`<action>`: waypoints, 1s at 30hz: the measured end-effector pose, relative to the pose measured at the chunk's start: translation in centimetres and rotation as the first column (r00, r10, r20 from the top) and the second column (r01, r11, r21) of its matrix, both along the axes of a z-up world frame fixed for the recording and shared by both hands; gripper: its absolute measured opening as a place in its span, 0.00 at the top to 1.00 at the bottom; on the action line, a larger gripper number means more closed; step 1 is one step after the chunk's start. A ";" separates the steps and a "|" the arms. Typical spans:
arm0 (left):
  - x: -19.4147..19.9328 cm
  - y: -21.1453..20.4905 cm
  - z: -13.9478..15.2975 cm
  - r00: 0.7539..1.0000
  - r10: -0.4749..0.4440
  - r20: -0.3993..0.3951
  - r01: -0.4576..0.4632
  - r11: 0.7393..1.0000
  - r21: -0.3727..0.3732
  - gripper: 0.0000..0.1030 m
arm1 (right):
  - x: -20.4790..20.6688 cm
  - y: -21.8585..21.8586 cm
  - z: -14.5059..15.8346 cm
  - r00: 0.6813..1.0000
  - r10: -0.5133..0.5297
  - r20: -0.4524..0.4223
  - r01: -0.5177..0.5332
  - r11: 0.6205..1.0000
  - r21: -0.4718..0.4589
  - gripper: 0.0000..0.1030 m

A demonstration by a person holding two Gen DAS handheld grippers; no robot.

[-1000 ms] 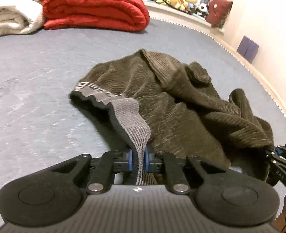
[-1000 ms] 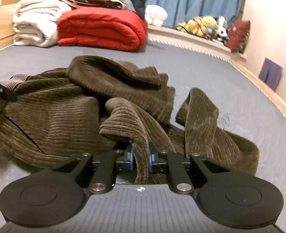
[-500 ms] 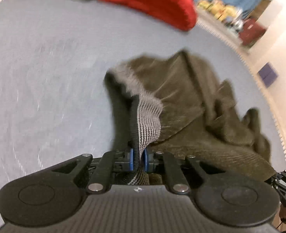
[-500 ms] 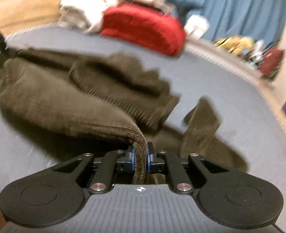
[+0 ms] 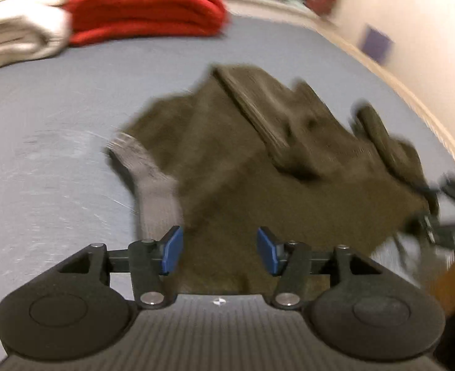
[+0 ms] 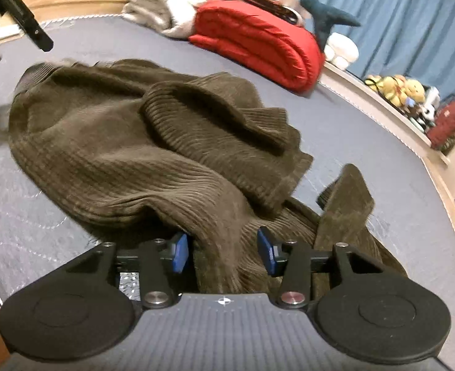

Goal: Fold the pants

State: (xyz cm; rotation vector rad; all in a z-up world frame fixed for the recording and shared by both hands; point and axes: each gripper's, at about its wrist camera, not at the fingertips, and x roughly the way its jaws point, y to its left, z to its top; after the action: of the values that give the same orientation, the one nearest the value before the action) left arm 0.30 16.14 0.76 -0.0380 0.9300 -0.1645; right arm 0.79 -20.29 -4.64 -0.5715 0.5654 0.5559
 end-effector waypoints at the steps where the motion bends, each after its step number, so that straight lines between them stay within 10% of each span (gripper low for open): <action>1: 0.1 -0.6 -0.6 0.999 -0.050 -0.019 0.050 0.999 0.006 0.43 | -0.1 0.5 -0.4 1.000 0.015 0.001 -0.015 1.000 -0.018 0.49; 8: -1.5 -5.2 -6.4 0.916 -0.374 -0.147 0.386 0.921 0.059 0.41 | 0.1 2.5 -2.2 0.999 0.043 -0.008 -0.043 0.995 -0.095 0.48; 16: -2.0 -4.9 -8.8 0.893 -0.432 -0.128 0.448 0.881 0.151 0.28 | 1.5 2.0 -3.9 0.999 -0.002 -0.052 -0.005 0.989 -0.145 0.57; 21: -2.6 -3.5 -8.0 0.890 -0.446 -0.091 0.455 0.872 0.181 0.48 | 1.9 1.5 -3.6 0.999 -0.008 -0.052 0.001 0.990 -0.141 0.80; 25: -3.4 -2.9 -7.5 0.894 -0.440 -0.088 0.449 0.872 0.194 0.83 | 2.3 1.1 -2.6 0.998 0.013 -0.059 -0.020 0.994 -0.112 0.89; 30: -5.0 -2.6 -5.6 0.883 -0.467 -0.049 0.466 0.860 0.207 0.90 | 1.4 1.3 -1.9 0.992 0.090 -0.086 -0.106 0.974 -0.198 0.95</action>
State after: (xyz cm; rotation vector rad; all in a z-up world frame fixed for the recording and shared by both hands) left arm -4.72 13.53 -4.88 0.3933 0.9365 -0.5151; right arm 2.19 -19.01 -6.51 -0.7769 0.6737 0.6197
